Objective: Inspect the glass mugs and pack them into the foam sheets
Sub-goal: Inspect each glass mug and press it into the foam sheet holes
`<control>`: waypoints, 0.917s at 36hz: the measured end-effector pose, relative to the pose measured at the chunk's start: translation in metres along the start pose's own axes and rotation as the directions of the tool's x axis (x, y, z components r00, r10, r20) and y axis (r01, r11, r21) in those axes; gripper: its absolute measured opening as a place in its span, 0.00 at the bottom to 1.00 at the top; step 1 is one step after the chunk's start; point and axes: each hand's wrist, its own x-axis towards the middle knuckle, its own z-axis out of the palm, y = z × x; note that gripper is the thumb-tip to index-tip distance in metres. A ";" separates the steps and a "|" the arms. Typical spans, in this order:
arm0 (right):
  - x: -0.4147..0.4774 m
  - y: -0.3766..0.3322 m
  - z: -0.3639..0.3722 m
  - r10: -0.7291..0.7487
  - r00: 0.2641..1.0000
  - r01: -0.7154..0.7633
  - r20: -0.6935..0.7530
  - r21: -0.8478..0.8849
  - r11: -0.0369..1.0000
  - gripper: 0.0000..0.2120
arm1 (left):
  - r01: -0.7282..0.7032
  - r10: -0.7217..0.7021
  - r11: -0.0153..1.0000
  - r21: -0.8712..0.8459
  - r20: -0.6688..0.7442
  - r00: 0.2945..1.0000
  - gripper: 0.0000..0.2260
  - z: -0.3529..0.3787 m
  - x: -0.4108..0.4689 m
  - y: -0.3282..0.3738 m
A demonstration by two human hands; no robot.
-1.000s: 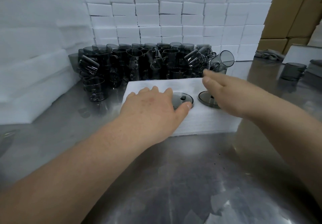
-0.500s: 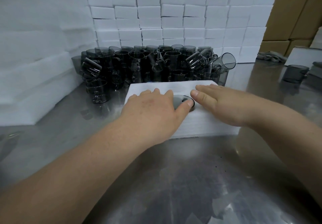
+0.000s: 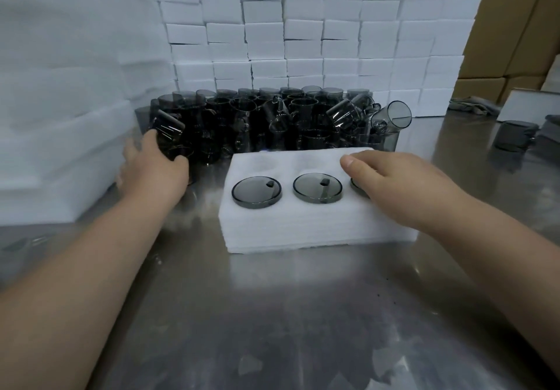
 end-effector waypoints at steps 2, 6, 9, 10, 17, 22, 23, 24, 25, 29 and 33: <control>0.001 0.000 0.000 -0.001 1.000 0.001 -0.003 -0.007 1.000 0.31 | 0.061 -0.063 0.992 -0.109 -0.014 0.998 0.28 0.006 0.003 -0.005; 0.001 0.001 0.001 -0.001 1.000 0.000 -0.005 -0.029 1.000 0.32 | 0.073 -0.101 0.977 -0.198 -0.132 0.986 0.31 0.013 0.009 -0.001; 0.002 0.001 0.001 -0.019 1.000 0.018 -0.005 -0.051 0.999 0.32 | 0.042 -0.067 0.987 -0.155 -0.157 0.985 0.35 0.015 0.020 0.004; 0.002 0.002 0.001 -0.023 1.000 0.022 -0.006 -0.055 0.998 0.32 | 0.032 -0.052 0.991 -0.130 -0.146 0.988 0.36 0.015 0.026 0.006; 0.001 0.001 0.001 -0.029 1.000 0.029 0.000 -0.075 0.997 0.33 | 0.018 -0.019 0.998 -0.059 -0.023 1.000 0.18 0.004 0.068 0.020; 0.001 0.001 0.001 -0.021 1.000 0.022 0.013 -0.075 0.997 0.31 | -0.134 0.130 0.984 0.121 0.037 0.991 0.04 0.000 0.071 0.025; 0.001 0.000 0.001 -0.017 1.000 0.018 0.015 -0.077 0.997 0.30 | -0.138 0.134 0.978 0.158 0.032 0.990 0.05 -0.001 0.070 0.028; 0.001 0.000 0.000 -0.016 1.000 0.017 0.015 -0.080 0.997 0.29 | -0.143 0.140 0.973 0.181 0.033 0.990 0.06 -0.002 0.069 0.029; 0.001 0.000 0.000 -0.015 1.000 0.017 0.015 -0.084 0.996 0.28 | -0.161 0.156 0.967 0.197 0.040 0.987 0.07 -0.004 0.067 0.032; 0.001 0.000 0.000 0.000 1.000 0.002 0.023 -0.087 0.996 0.27 | -0.228 0.226 0.951 0.210 0.035 0.974 0.03 -0.004 0.061 0.036; 0.001 -0.001 0.000 0.006 1.000 -0.004 0.019 -0.076 0.997 0.27 | -0.209 0.194 0.974 -0.086 -0.152 0.969 0.08 -0.005 0.043 0.049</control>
